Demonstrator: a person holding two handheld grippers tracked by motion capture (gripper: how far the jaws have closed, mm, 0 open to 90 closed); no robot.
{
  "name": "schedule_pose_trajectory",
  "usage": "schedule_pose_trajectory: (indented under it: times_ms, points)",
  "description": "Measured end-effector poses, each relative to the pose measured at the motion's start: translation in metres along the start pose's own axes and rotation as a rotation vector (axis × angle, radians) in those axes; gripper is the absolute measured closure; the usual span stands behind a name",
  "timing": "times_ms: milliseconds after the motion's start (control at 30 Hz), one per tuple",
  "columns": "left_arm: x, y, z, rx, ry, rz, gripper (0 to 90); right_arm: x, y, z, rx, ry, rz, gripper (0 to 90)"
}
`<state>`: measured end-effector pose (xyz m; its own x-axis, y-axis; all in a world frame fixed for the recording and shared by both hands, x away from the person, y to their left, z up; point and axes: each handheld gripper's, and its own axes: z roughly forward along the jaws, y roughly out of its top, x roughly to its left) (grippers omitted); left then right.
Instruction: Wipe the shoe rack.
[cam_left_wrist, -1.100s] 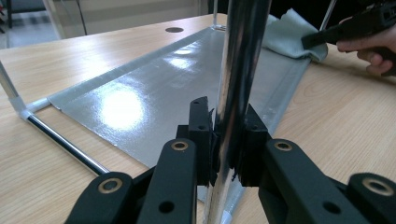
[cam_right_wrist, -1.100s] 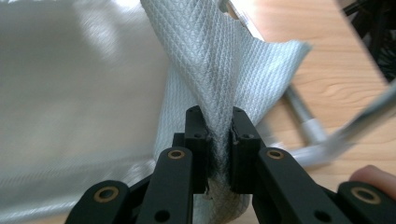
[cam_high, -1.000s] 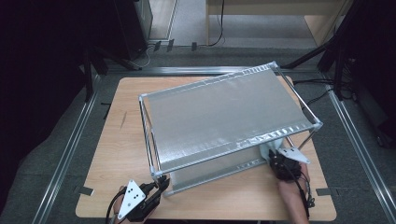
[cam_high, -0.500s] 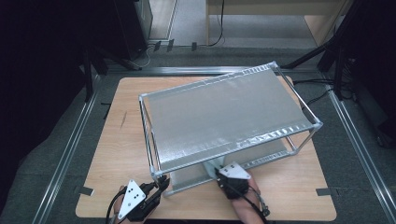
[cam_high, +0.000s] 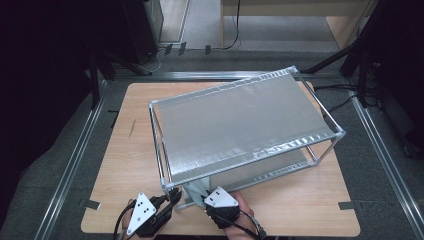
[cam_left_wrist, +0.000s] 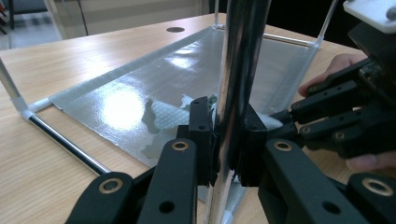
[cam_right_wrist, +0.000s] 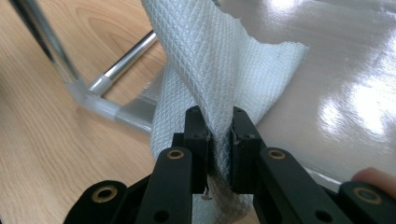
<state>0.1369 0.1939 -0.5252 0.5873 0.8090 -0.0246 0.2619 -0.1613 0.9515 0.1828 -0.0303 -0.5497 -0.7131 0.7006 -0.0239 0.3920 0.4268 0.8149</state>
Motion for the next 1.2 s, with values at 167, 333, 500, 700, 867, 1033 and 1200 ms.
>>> schedule_pose_trajectory:
  times_ms: [167,333,500,700,867,1033,1200]
  points:
    - [0.000,0.000,0.001,-0.002,0.000,0.000,80.5,-0.031,-0.002,-0.012,0.042,-0.052,0.038,80.8]
    - [0.001,0.000,0.001,0.001,-0.002,0.003,80.5,-0.076,-0.012,-0.034,0.091,-0.137,0.040,80.5]
    - [0.000,0.000,0.001,0.002,0.000,0.006,80.5,-0.118,-0.030,-0.055,0.074,-0.201,0.119,80.0]
    - [0.000,0.000,0.001,0.006,0.006,0.014,80.6,-0.162,-0.047,-0.073,0.076,-0.302,0.160,78.5]
    - [0.000,-0.001,0.001,0.006,0.003,0.015,80.7,-0.197,-0.061,-0.091,0.085,-0.392,0.239,78.7]
    - [0.000,-0.001,0.001,0.007,0.001,0.017,80.6,-0.227,-0.077,-0.108,0.077,-0.505,0.341,79.0]
    - [0.000,-0.001,0.001,0.008,0.003,0.017,80.6,-0.233,-0.077,-0.121,0.025,-0.523,0.350,62.6]
